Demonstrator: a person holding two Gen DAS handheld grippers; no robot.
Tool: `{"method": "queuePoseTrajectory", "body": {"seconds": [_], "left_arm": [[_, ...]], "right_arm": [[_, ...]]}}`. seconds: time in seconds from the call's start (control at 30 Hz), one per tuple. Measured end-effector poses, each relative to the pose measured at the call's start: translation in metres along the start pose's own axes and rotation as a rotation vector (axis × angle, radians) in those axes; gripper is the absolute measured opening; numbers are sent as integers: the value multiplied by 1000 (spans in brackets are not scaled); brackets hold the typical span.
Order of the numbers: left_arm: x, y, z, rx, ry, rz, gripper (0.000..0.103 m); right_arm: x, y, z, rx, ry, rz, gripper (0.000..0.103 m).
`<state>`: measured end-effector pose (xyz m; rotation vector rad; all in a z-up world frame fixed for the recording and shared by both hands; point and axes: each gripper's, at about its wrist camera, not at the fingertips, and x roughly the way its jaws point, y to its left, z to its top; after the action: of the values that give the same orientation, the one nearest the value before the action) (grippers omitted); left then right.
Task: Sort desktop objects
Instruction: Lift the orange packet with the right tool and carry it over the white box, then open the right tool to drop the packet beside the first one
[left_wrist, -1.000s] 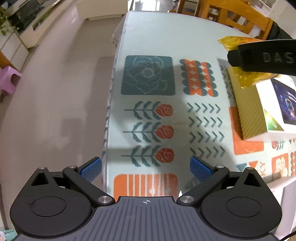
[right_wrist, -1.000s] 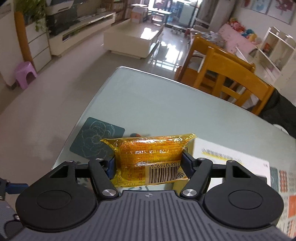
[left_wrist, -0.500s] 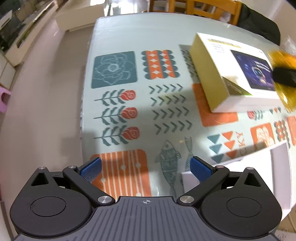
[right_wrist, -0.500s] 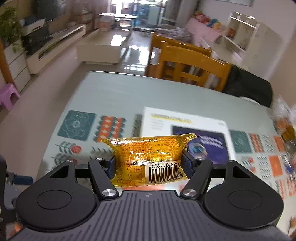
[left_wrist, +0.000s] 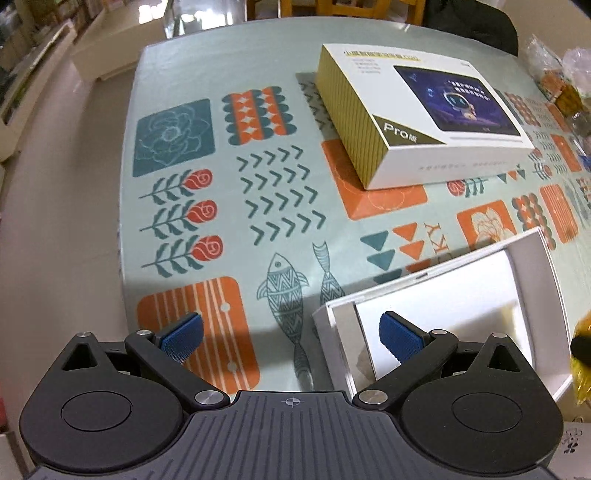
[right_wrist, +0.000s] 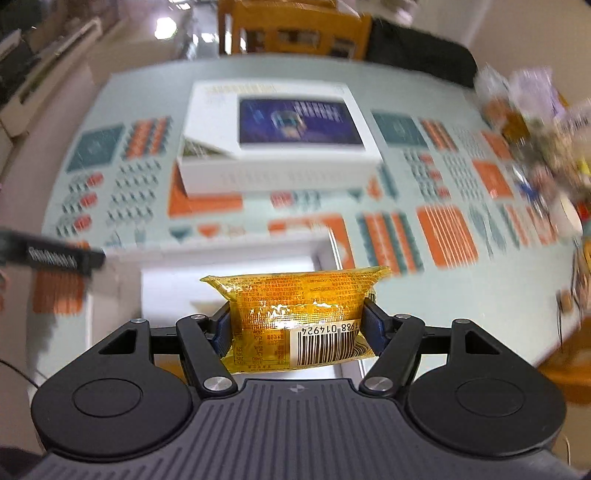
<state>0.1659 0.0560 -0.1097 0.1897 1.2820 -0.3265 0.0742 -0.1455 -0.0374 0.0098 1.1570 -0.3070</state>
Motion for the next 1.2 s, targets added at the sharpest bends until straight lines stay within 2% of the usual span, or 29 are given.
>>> {"method": "queuePoseTrajectory", "body": {"seconds": [0.2,0.37,0.53,0.8,1.0,1.13,1.2], "left_arm": [[-2,3,-2,19,-1,-13,103],[-5,6,-4,23,-17,-30,103],[5,19,-8,-15,0,-48,103],[6,27,-5,-67,-22,-83,103],[12,27,0,-115,-11,-74,103],[16,19,2,-110,6,-43,103],[17,13,3,-102,14,-20,103]], "right_arm": [[1,4,-20,23,51,-16,84],[6,12,-23,26,89,-5,85],[19,2,-25,89,136,41,85],[44,7,-19,21,187,86,85],[77,9,-23,-23,263,75,86],[81,4,-27,-32,263,100,87],[83,0,-29,-37,261,113,94]]}}
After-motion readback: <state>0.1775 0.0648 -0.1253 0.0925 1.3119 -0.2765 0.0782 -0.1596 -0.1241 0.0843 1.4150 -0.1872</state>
